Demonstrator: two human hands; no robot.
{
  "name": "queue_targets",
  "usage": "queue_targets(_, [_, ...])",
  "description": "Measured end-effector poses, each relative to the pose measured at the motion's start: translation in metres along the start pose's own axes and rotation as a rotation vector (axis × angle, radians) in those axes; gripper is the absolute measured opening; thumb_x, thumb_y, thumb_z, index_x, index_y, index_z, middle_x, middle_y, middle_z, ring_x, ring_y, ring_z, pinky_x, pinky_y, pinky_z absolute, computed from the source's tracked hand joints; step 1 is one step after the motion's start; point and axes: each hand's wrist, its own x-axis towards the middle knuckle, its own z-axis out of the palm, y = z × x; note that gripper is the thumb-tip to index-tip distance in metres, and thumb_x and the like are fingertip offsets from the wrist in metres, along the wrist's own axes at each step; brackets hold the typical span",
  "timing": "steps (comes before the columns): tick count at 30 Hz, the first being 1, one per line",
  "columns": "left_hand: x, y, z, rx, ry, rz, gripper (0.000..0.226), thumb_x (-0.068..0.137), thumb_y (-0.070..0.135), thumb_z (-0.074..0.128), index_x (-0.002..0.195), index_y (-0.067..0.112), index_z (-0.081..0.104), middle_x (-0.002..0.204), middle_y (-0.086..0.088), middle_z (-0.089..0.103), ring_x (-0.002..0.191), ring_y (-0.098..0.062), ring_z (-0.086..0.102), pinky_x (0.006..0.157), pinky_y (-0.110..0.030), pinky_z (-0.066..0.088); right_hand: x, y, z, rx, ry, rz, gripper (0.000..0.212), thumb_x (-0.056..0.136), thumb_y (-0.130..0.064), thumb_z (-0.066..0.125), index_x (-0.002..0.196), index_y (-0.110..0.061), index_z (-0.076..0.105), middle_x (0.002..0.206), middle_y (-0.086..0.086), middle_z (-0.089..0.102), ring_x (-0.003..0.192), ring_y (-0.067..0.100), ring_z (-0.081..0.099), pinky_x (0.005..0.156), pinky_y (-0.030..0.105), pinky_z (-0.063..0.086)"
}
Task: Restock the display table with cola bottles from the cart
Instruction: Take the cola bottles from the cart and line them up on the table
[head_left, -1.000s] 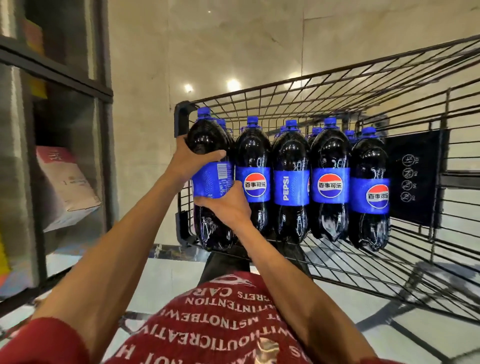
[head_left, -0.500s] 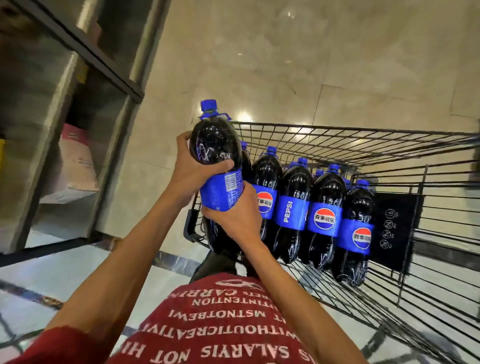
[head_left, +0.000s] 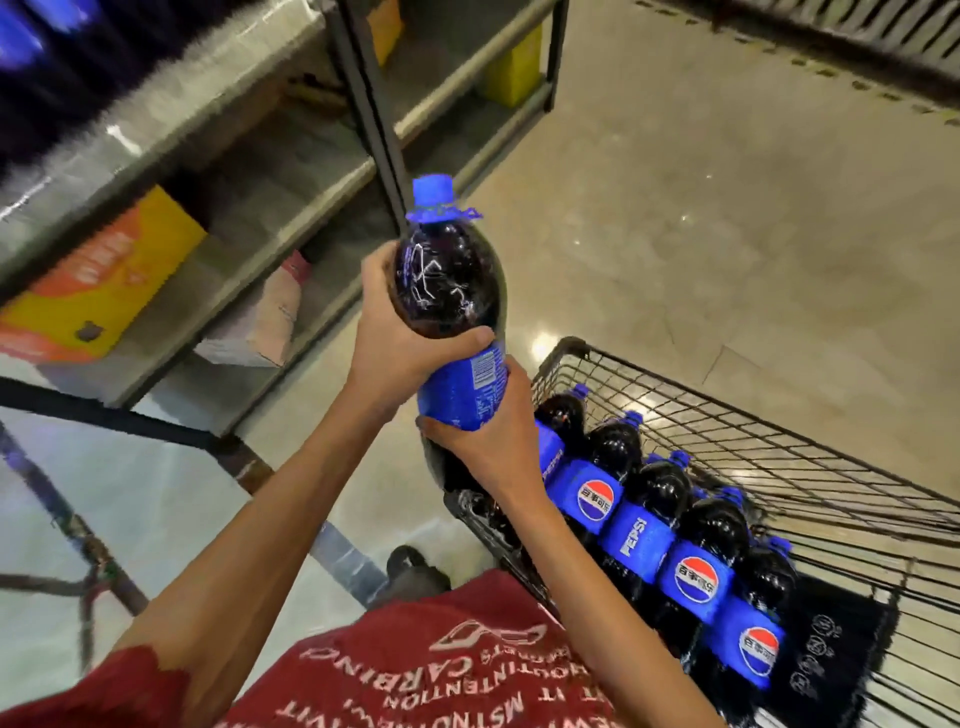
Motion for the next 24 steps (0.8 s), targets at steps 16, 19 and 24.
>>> queue_targets(16, [-0.016,0.039,-0.252,0.056,0.307,0.205,0.099,0.060,0.003,0.096,0.138,0.012,0.036,0.133,0.007,0.053,0.116,0.011,0.054,0.092,-0.008,0.043,-0.024,-0.114,0.168,0.074,-0.438,-0.254,0.094,0.063,-0.034,0.098,0.136,-0.038,0.039,0.125,-0.017,0.060,0.110,-0.001,0.061,0.083,0.019,0.057])
queue_targets(19, [-0.021,0.037,-0.291,0.086,0.341,0.223,0.101,0.058,0.010,0.098,0.138,0.013,0.037,0.132,0.007,0.054,0.119,0.007,0.055,0.096,-0.009,0.042,-0.030,-0.129,0.205,0.057,-0.487,-0.259,0.089,0.061,-0.037,0.097,0.131,-0.036,0.043,0.119,-0.019,0.061,0.106,-0.003,0.062,0.083,0.021,0.058])
queue_targets(24, [-0.029,0.030,-0.342,0.117,0.405,0.224,0.102,0.055,0.023,0.097,0.137,0.016,0.038,0.136,0.003,0.055,0.125,-0.004,0.055,0.104,-0.021,0.044,-0.036,-0.146,0.253,0.029,-0.542,-0.277,0.094,0.055,-0.042,0.098,0.132,-0.027,0.046,0.119,-0.014,0.063,0.104,0.000,0.064,0.084,0.029,0.060])
